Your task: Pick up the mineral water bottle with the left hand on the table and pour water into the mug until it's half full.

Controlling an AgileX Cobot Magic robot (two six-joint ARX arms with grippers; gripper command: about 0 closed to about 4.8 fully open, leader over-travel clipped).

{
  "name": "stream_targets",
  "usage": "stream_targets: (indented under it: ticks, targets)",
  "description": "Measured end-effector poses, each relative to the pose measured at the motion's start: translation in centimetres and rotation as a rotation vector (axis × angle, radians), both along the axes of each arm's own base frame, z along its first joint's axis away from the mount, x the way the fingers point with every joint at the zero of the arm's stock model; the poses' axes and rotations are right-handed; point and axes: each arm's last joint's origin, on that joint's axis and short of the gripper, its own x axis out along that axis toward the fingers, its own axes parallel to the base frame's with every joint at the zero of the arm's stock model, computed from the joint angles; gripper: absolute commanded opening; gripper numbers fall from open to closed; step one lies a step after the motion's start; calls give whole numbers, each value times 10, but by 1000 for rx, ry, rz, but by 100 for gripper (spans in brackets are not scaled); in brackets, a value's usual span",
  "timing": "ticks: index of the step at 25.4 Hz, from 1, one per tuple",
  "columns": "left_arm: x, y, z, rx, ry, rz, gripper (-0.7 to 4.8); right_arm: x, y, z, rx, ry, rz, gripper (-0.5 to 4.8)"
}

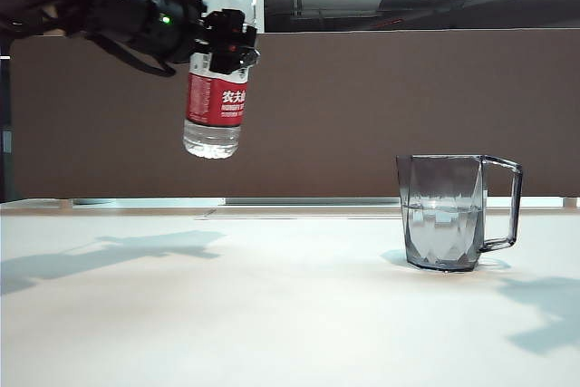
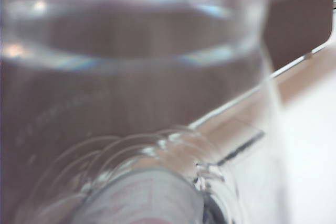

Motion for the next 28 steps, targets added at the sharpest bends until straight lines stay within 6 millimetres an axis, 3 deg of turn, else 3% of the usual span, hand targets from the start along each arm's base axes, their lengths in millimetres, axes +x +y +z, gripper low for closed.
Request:
stream_targets:
  ticks: [6,15,28]
  targets:
    - [-28,29,-15,-33,72,42,214,0,0,0,0,0,0,-8]
    - [-47,58,-45,-38,188,111,214,0,0,0,0,0,0,-8]
    - [-60,64,-68,-191,347,131,214,0,0,0,0,0,0,-8]
